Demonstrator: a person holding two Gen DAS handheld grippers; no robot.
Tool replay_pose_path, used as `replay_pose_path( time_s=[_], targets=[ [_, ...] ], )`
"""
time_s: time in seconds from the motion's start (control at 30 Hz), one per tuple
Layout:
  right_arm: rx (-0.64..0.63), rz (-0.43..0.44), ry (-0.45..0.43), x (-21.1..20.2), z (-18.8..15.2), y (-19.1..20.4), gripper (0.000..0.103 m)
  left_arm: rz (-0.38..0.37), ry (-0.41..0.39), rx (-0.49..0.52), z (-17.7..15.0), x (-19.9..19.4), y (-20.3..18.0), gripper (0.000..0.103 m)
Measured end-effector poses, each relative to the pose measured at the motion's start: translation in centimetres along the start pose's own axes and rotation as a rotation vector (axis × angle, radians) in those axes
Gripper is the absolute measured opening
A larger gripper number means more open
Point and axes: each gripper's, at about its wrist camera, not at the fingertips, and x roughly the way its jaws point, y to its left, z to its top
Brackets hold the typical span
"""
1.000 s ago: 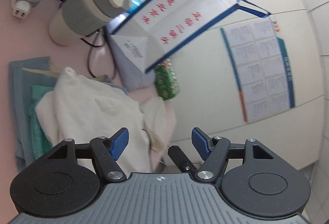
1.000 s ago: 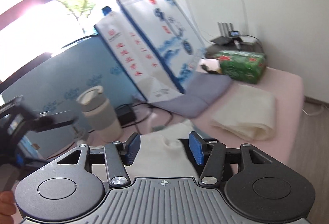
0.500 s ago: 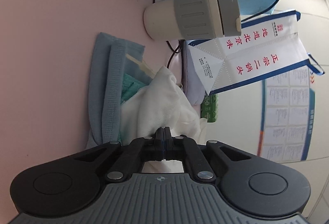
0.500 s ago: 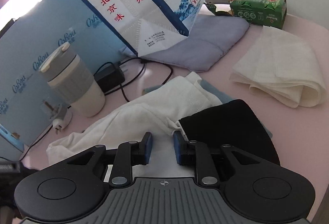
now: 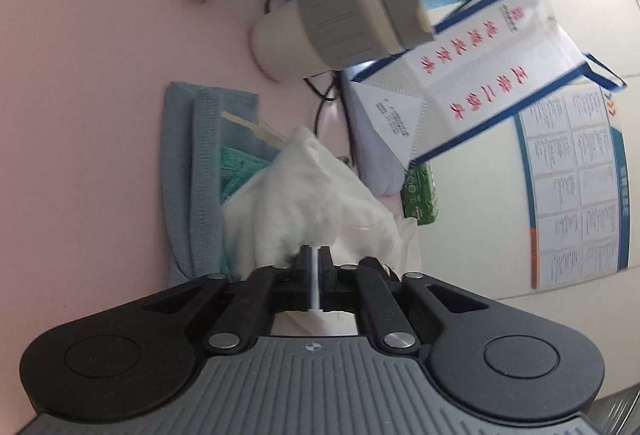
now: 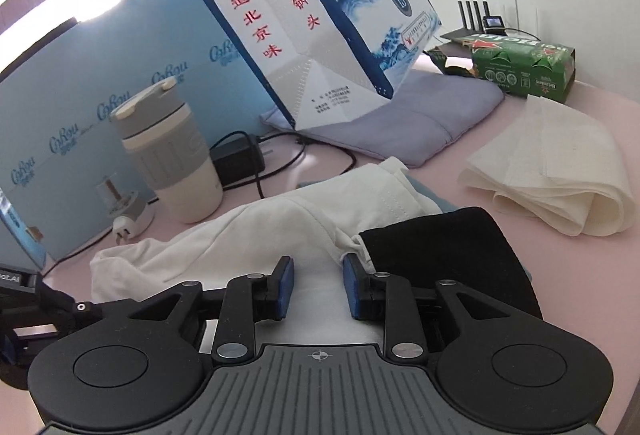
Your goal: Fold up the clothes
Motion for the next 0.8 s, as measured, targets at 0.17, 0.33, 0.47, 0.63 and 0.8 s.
replay_pose_path(
  time_s=[0.17,0.33,0.47,0.63,0.8],
  targets=[
    [-0.052,0.016,-0.025,-3.4,0.0,2.9,0.084,0.032,-0.037,0.193,-1.1,-3.7,-3.5,0.095],
    [-0.091,-0.025,-0.008,-8.0,-2.6,4.8,0.091,0.27,-0.027,0.457,-3.5,-6.5,-4.4,0.103],
    [-0.143,-0.024,0.133,-9.3,-5.8,5.5,0.092,0.457,0.052,0.501,-5.8,-7.1,-1.5,0.103],
    [-0.247,-0.03,0.175,-9.5,-7.2,6.9,0.097,0.533,0.085,0.544,-7.4,-7.4,-0.2,0.103],
    [-0.249,-0.068,0.279,-7.9,-8.8,7.4,0.098,0.575,0.113,0.649,-8.7,-7.3,-0.2,0.103]
  ],
)
